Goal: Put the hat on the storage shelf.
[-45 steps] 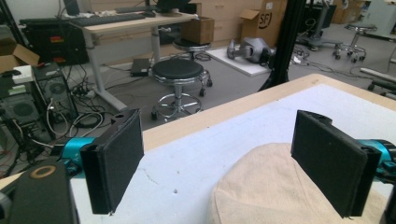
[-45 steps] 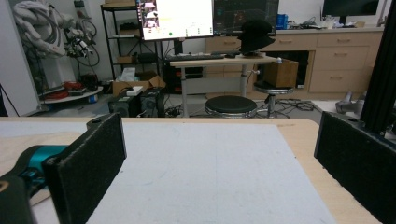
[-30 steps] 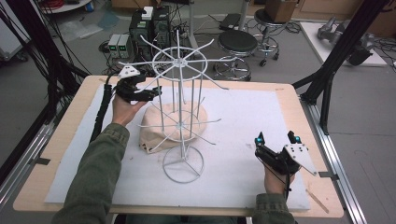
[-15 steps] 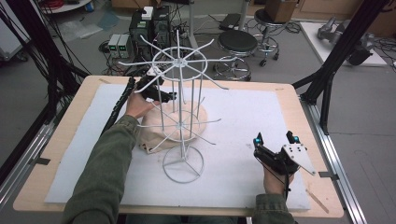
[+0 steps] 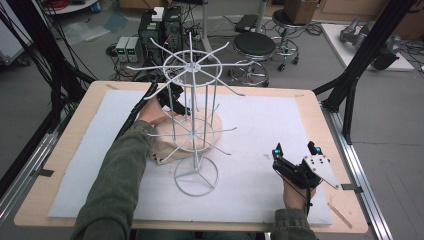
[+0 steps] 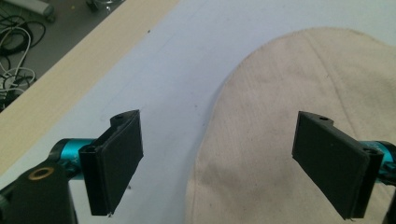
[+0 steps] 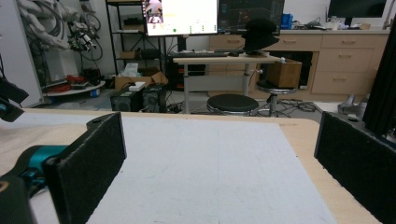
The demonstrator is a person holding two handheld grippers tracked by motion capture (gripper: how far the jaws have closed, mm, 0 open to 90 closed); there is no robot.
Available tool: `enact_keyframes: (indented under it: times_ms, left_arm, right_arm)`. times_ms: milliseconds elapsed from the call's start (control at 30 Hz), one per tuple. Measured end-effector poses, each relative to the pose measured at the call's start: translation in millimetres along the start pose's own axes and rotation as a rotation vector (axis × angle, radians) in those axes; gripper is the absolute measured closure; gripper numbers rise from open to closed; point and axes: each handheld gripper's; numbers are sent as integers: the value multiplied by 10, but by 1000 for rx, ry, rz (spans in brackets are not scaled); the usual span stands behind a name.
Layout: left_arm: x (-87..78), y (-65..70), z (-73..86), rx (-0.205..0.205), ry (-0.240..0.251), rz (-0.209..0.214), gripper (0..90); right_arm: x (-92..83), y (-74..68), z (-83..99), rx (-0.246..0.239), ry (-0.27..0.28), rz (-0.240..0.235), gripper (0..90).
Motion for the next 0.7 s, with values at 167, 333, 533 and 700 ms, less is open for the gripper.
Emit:
enact_keyframes:
  times_ms: [167,333,533,700]
  left_arm:
    - [58,-21,16,-9,-29,6,172]
    - [139,-32,28,1,-68,11,175]
    - [173,-26,35,2,-79,23,175]
    - [244,-9,49,11,-110,53,176]
  right_arm:
    - [1,-6,1,0,-2,-4,12]
    - [6,-6,3,-6,-7,-4,12]
    - [9,-4,4,-4,-10,-5,12]
    - [6,-2,3,-6,-6,-3,12]
Point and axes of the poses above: each handheld gripper's, and its own axes: x roughly forward along the jaws, z roughly out of its underside, y roughly to its right, and after that the axes turned 15 degrees about -y, right-handed
